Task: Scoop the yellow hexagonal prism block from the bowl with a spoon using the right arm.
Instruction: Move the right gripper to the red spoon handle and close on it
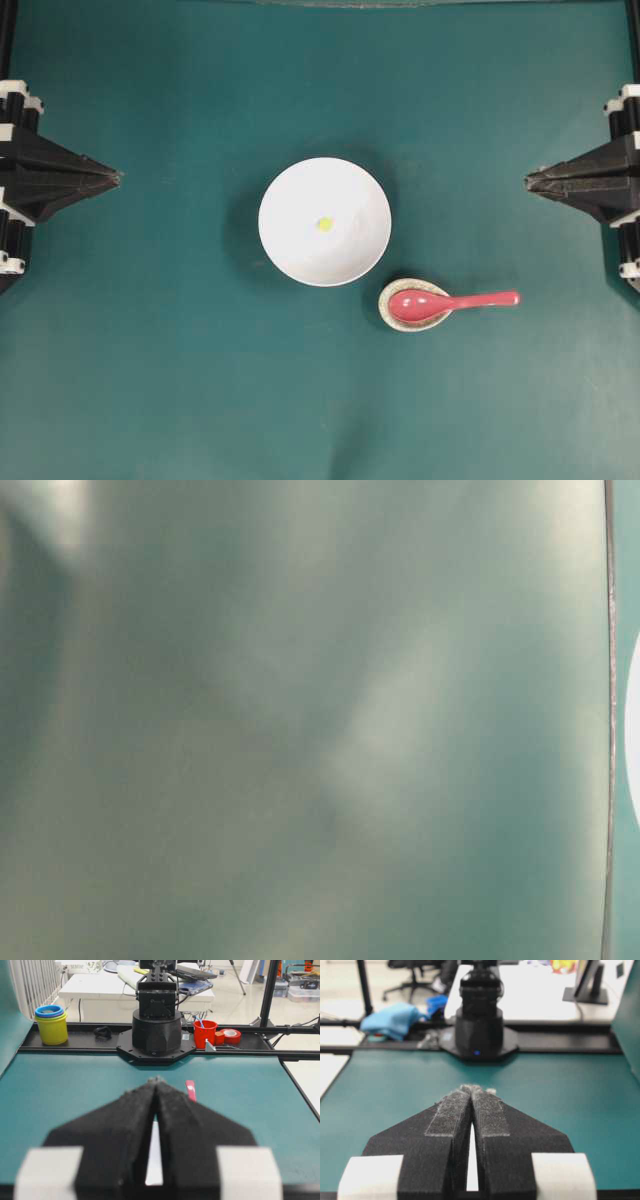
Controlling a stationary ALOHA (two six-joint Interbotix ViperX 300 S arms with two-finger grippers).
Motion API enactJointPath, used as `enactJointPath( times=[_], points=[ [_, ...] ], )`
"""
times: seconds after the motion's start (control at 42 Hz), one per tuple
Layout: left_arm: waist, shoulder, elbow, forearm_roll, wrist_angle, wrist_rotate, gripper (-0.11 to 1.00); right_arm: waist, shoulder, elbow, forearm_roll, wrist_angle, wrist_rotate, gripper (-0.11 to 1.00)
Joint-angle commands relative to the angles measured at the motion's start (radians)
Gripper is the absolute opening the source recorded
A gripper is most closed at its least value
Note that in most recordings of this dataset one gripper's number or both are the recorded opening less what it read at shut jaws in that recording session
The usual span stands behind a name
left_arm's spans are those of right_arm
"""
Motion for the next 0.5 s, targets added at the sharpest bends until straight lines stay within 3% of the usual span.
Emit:
enactJointPath(
  times=[0.0, 0.476],
  points=[
    [-0.002, 0.009, -0.023, 0.008, -0.005, -0.005, 0.0, -0.017, 0.008, -0.025, 0.0, -0.008, -0.012, 0.0],
    [-0.002, 0.012, -0.023, 0.009, -0.003, -0.002, 0.0, -0.018, 0.015, -0.052, -0.003, -0.002, -0.044, 0.02]
  ],
)
